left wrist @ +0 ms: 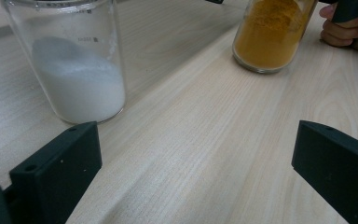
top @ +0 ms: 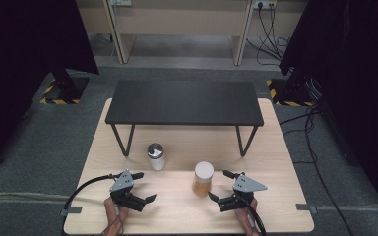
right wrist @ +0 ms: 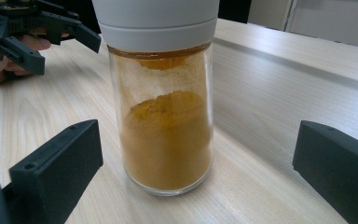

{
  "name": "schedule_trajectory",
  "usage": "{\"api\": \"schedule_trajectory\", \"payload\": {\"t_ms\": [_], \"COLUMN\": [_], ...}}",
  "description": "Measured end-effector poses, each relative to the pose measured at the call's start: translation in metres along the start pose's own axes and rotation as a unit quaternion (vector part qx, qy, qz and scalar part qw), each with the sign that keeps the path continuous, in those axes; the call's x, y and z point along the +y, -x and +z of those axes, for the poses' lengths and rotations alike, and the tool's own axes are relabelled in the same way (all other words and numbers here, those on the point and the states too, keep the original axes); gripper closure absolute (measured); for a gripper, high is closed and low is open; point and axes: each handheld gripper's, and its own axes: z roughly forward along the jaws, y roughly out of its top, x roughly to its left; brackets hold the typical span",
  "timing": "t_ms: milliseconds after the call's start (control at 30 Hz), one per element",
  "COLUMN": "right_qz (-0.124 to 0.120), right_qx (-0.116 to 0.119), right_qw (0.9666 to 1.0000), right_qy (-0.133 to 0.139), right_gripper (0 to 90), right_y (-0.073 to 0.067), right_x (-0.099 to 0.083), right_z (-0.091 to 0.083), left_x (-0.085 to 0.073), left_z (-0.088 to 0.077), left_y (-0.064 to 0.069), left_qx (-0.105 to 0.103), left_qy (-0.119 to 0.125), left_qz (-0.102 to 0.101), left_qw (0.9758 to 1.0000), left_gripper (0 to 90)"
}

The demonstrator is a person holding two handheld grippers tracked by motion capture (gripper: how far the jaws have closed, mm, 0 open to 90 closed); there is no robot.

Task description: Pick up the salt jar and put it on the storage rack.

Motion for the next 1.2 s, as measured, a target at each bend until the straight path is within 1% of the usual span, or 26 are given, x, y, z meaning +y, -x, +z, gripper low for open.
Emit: {"api": "schedule_trajectory", "payload": {"t_ms": [700,800,833,867,1000,1133,1200], "right_qz": [0.000,0.000,0.000,-0.001,0.000,0.000,0.000], "right_qx": [0.001,0.001,0.001,0.001,0.001,0.001,0.002], "right_qw": [1.0000,1.0000,1.0000,1.0000,1.0000,1.0000,1.0000], "right_qy": [0.001,0.001,0.001,0.001,0.002,0.002,0.002], "right_gripper": [1.5,1.5,1.5,1.5,1.5,1.5,1.5], "right_y": [0.000,0.000,0.000,0.000,0.001,0.001,0.001], "right_x": [0.000,0.000,0.000,0.000,-0.001,0.000,-0.001], "right_z": [0.000,0.000,0.000,0.000,0.000,0.000,0.000], "left_x": [-0.001,-0.002,-0.004,-0.007,-0.009,-0.009,-0.012], "left_z": [0.000,-0.001,-0.001,-0.002,-0.003,-0.002,-0.002], "left_y": [-0.001,-0.001,-0.001,-0.001,-0.001,-0.002,-0.007], "left_qx": [-0.004,-0.005,-0.008,-0.011,-0.010,-0.013,-0.021], "left_qy": [0.002,0.007,0.012,0.023,0.027,0.029,0.039], "left_qz": [0.001,0.002,0.005,0.013,0.014,0.008,-0.006], "left_qw": [1.0000,1.0000,0.9999,0.9996,0.9995,0.9995,0.9990], "left_gripper": [0.9,0.8,0.8,0.0,0.0,0.0,0.2]}}
